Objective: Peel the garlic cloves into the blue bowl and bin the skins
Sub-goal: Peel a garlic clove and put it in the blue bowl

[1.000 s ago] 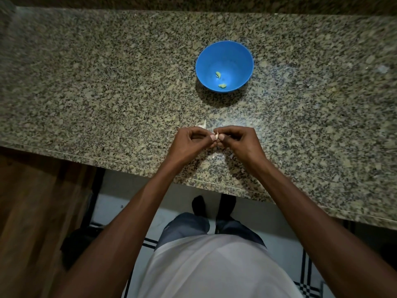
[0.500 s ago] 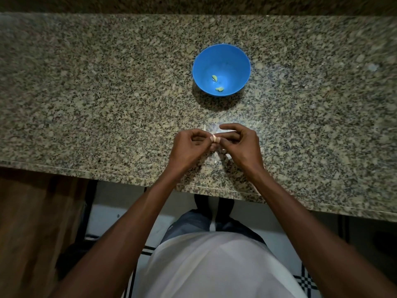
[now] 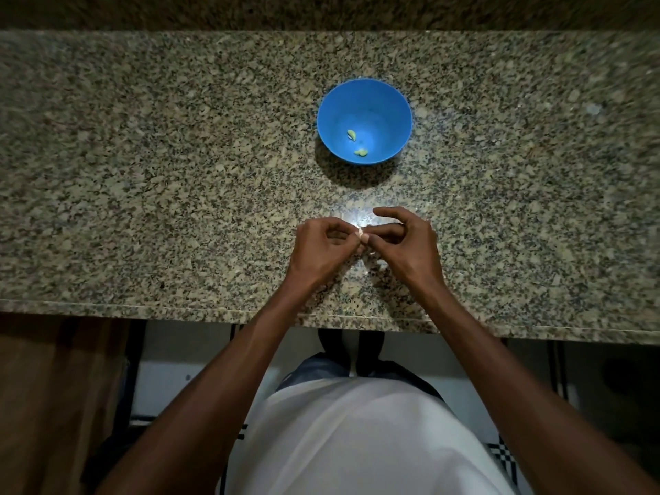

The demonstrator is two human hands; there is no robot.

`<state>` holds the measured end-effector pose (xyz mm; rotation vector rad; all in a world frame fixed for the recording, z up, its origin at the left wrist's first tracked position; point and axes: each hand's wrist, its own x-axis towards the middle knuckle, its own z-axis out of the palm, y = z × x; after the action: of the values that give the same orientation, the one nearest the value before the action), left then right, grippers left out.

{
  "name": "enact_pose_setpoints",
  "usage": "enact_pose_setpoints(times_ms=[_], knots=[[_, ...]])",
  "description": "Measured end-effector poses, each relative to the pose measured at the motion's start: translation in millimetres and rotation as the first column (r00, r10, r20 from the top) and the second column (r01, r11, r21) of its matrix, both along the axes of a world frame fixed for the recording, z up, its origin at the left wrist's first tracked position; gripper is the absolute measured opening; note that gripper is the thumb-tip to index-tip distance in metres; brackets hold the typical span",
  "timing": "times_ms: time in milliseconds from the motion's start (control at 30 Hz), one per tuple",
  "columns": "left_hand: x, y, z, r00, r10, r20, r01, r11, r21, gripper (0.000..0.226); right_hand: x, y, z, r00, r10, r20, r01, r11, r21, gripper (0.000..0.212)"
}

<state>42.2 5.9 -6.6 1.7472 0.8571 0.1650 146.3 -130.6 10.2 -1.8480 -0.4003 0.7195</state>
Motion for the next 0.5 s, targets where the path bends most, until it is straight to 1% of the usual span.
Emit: enact_pose_setpoints(times_ms=[133, 200, 500], knots=[[-0.9, 0.4, 3.5, 0.999, -0.032, -0.018, 0.034, 0.993, 0.111, 0.021, -5.1, 1.7, 1.5, 1.0, -0.006, 0.014, 0.007, 1.0, -0.022, 0.045], [-0.6, 0.2, 3.8, 0.999, -0.039, -0.017, 0.041, 0.989, 0.14, 0.02, -7.4, 2.4, 1.2, 1.0, -0.015, 0.025, 0.016, 0.999, -0.033, 0.044], [-2.6, 0.3, -2.1, 1.0, -0.022, -0.009, 0.023, 0.995, 0.101, 0.015, -18.4, 3.7, -2.1, 0.997, -0.068, 0.033, 0.069, 0.997, -0.043, 0.037]])
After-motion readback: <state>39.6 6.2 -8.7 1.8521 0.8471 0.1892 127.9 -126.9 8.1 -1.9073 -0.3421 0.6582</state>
